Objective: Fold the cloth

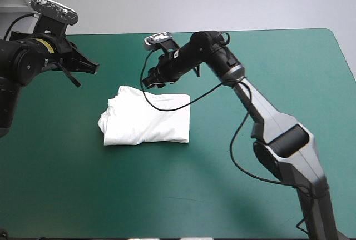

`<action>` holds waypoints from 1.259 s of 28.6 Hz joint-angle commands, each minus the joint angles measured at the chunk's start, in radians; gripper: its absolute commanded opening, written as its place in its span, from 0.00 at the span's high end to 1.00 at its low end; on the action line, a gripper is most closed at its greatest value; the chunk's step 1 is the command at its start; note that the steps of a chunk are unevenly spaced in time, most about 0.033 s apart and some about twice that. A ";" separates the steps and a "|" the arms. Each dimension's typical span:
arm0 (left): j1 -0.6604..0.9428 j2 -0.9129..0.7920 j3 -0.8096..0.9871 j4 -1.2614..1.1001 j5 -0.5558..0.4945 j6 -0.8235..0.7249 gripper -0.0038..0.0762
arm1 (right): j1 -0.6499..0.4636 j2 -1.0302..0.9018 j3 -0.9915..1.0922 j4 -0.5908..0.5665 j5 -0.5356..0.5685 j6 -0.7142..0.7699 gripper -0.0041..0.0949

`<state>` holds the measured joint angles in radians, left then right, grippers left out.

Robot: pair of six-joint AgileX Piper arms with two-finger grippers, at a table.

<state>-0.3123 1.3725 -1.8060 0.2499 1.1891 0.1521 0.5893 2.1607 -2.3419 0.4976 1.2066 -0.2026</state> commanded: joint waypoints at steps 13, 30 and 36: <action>0.000 -0.028 -0.019 0.004 -0.047 -0.009 0.93 | -0.158 -0.412 0.864 0.212 -0.461 -0.168 0.31; 0.000 -0.028 -0.019 0.004 -0.038 -0.011 0.93 | -0.155 -0.215 0.868 0.412 -0.444 -0.340 0.56; 0.000 -0.028 -0.019 0.009 -0.047 -0.011 0.93 | -0.164 -0.222 0.860 0.343 -0.396 -0.356 0.95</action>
<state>-0.3117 1.3725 -1.8060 0.2453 1.2017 0.1521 0.4347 1.9963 -1.4477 0.8648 0.7735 -0.5518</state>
